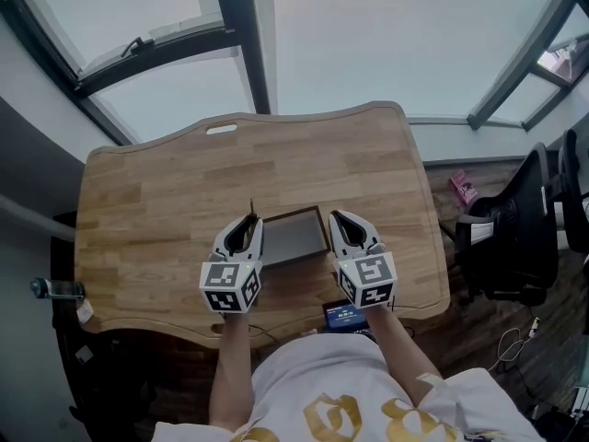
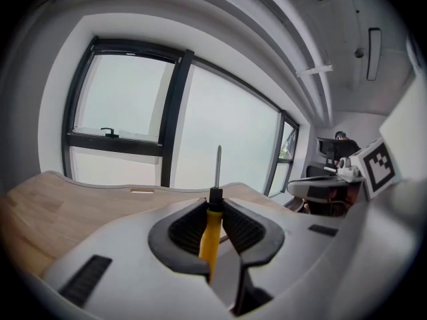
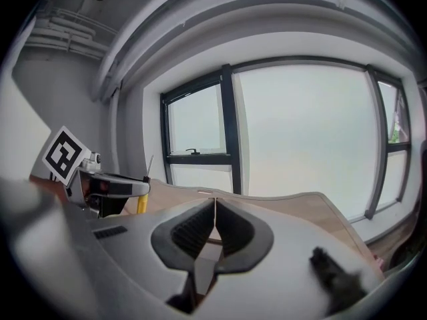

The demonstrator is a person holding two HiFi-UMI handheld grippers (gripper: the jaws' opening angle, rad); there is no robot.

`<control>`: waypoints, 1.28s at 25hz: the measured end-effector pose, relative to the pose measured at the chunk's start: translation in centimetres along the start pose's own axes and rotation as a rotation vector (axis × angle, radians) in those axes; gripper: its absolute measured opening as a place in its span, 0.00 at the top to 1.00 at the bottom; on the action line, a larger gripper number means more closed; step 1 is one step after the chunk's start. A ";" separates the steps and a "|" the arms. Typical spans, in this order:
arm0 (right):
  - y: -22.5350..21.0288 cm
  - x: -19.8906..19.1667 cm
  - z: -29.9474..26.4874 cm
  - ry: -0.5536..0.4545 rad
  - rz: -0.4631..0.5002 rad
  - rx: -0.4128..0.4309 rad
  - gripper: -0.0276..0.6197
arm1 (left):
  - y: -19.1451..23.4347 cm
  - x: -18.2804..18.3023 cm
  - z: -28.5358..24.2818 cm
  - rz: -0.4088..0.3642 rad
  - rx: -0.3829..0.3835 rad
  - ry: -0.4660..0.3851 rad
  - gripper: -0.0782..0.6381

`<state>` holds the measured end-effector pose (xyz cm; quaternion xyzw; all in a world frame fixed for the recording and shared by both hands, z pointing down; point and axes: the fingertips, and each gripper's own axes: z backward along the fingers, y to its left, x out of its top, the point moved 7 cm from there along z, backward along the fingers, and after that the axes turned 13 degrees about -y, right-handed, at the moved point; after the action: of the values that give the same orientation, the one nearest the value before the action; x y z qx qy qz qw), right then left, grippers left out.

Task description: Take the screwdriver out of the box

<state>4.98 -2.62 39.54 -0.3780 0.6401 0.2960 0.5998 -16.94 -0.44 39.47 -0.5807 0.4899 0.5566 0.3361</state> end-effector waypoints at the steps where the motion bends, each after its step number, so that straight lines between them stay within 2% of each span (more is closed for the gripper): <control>1: 0.1 0.2 0.0 -0.005 0.004 0.001 0.91 | 0.1 0.2 0.1 -0.009 0.006 -0.008 0.78; 8: 0.9 0.4 0.1 -0.022 0.019 0.008 0.91 | 0.0 0.7 1.0 -0.069 0.030 -0.040 0.78; 13: 1.2 0.5 0.0 -0.033 0.010 0.028 0.91 | 0.2 0.6 1.2 -0.067 0.038 -0.037 0.78; 18: 0.8 0.2 0.1 -0.017 0.019 0.022 0.91 | 0.5 0.4 1.4 -0.043 0.050 -0.034 0.78; 32: 0.2 0.1 -0.1 -0.023 0.026 0.011 0.91 | 0.7 -0.1 1.2 -0.037 0.056 -0.026 0.78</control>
<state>4.76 -2.60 39.42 -0.3629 0.6399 0.3045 0.6051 -17.98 0.46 39.54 -0.5727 0.4903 0.5437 0.3688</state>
